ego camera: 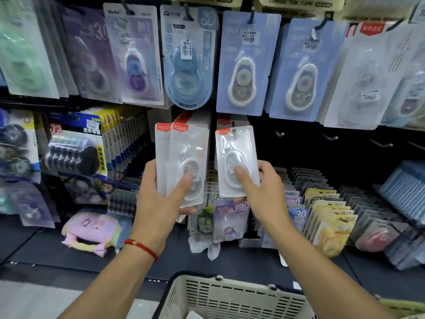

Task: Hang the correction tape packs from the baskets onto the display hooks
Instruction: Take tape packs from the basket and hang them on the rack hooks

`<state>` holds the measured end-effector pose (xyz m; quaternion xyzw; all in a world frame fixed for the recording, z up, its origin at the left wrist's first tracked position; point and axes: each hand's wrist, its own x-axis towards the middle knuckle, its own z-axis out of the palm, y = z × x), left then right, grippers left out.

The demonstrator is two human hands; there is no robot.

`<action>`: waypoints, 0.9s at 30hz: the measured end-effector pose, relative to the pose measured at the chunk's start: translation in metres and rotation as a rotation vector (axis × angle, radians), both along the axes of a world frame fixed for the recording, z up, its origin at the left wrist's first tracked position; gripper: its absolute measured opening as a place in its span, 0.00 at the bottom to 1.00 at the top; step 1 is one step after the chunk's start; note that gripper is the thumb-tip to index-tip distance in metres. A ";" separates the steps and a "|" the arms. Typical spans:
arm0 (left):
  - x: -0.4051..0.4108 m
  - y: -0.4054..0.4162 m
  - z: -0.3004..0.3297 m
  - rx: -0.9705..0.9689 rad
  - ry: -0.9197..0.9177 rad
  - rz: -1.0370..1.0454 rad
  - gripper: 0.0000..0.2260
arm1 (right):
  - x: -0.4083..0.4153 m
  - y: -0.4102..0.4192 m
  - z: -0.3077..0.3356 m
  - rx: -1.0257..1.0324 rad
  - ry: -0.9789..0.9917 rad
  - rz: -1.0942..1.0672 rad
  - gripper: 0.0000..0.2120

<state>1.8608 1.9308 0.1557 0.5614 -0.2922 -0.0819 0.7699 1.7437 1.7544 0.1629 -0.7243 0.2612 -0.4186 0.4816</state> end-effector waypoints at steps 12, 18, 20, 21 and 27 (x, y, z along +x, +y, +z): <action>-0.012 -0.015 -0.007 0.039 0.068 -0.078 0.20 | -0.006 0.013 -0.018 0.150 0.135 0.305 0.20; -0.022 -0.022 -0.007 0.008 0.143 -0.138 0.23 | -0.014 0.032 -0.011 0.030 0.087 0.232 0.23; -0.022 -0.022 -0.006 0.008 0.145 -0.124 0.20 | -0.015 0.030 -0.009 0.047 0.034 0.218 0.22; -0.021 -0.023 -0.006 0.003 0.157 -0.113 0.17 | -0.016 0.029 -0.008 0.063 0.003 0.214 0.21; -0.006 -0.019 -0.010 -0.007 0.150 0.008 0.09 | -0.014 0.020 -0.005 0.067 -0.057 0.146 0.13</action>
